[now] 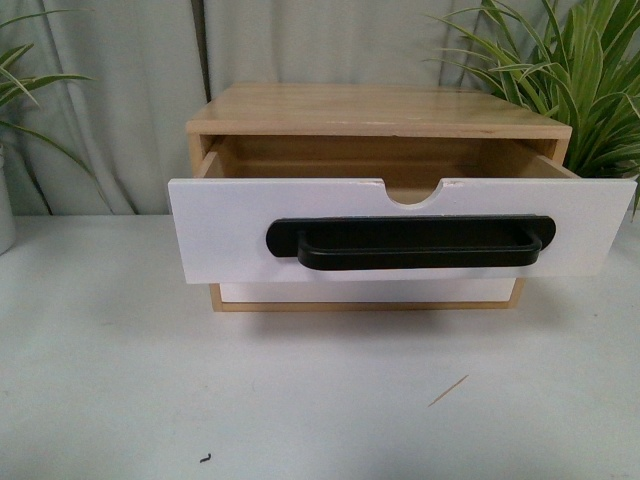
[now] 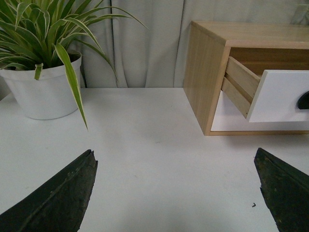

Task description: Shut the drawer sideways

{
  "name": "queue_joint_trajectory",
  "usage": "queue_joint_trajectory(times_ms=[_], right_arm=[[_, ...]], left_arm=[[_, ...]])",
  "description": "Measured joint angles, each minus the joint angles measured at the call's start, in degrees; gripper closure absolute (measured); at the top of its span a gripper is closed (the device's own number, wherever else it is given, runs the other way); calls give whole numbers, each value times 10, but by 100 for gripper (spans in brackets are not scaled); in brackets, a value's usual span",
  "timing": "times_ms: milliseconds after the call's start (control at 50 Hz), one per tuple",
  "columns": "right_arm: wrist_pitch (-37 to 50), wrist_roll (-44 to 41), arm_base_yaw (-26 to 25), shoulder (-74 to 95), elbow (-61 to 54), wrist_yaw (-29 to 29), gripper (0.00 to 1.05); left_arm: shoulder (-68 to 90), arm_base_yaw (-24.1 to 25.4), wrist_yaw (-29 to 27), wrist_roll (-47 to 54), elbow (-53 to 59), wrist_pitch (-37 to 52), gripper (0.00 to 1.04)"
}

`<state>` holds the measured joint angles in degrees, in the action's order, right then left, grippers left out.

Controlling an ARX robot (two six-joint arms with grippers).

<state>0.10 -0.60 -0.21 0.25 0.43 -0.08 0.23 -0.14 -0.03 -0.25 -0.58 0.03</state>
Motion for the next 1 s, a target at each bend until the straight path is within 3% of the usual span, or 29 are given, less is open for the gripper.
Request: queue_joint_trajectory(times_ms=[1000], right_arm=[[0,0,0,0,0,0,9]], left_arm=[[0,0,0,0,0,0,6]])
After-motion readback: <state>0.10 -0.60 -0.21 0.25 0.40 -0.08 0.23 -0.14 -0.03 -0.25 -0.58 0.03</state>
